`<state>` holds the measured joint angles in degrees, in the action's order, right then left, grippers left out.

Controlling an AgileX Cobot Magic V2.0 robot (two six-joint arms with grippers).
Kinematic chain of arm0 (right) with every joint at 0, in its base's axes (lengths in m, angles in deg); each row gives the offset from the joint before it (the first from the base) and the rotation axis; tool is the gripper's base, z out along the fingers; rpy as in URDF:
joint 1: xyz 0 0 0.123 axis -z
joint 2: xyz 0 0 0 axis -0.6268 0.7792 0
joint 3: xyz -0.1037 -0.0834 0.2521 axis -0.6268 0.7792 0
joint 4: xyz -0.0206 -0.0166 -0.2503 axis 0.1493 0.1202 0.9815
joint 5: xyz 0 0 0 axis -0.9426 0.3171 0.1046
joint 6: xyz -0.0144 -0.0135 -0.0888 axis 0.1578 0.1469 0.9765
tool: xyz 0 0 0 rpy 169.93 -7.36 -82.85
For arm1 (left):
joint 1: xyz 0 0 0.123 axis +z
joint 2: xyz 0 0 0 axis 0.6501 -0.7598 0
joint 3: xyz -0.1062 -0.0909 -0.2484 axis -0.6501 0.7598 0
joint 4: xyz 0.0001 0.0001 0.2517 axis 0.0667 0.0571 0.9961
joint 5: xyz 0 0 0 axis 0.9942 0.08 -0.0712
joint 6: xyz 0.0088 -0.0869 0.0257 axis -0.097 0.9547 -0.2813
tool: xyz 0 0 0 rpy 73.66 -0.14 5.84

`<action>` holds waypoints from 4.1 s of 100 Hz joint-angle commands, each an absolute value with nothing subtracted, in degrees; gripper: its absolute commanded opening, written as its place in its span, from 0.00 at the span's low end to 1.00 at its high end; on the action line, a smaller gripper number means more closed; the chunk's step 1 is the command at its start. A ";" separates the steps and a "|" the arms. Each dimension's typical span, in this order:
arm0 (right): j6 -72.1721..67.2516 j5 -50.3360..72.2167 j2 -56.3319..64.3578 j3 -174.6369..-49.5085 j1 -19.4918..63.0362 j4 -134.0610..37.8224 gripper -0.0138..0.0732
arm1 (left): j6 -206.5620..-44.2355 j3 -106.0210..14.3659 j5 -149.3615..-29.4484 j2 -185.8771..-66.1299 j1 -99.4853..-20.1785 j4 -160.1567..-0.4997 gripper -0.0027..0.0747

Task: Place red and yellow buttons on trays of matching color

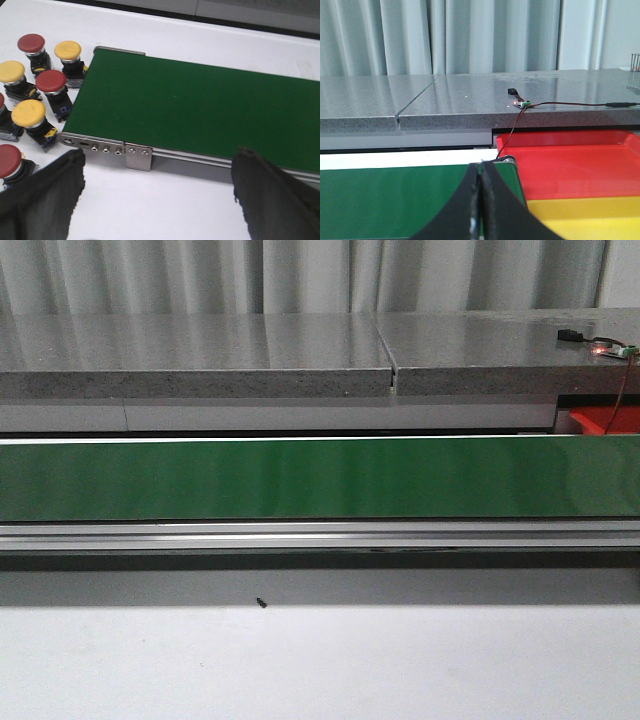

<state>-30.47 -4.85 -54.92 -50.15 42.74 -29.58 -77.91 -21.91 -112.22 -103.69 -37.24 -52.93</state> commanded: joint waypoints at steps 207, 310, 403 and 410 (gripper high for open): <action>-30.14 -9.63 -56.17 -50.91 42.94 -29.22 0.09 | -85.20 -41.48 -107.40 -160.72 -3.97 -66.13 0.71; -30.14 -9.63 -56.17 -50.91 42.94 -29.22 0.09 | -88.16 -50.93 -121.83 -142.06 -9.76 -66.35 0.23; -30.14 -9.63 -56.17 -50.91 42.94 -29.22 0.09 | -88.16 -61.96 -122.80 -161.30 -23.58 -62.00 0.31; -30.14 -9.63 -56.17 -50.91 42.94 -29.22 0.09 | -88.16 -61.96 -122.89 -161.95 -23.58 -62.10 0.36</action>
<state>-30.47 -4.85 -54.92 -50.15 42.74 -29.58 -87.90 -60.10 -124.66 -163.43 -23.15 -61.53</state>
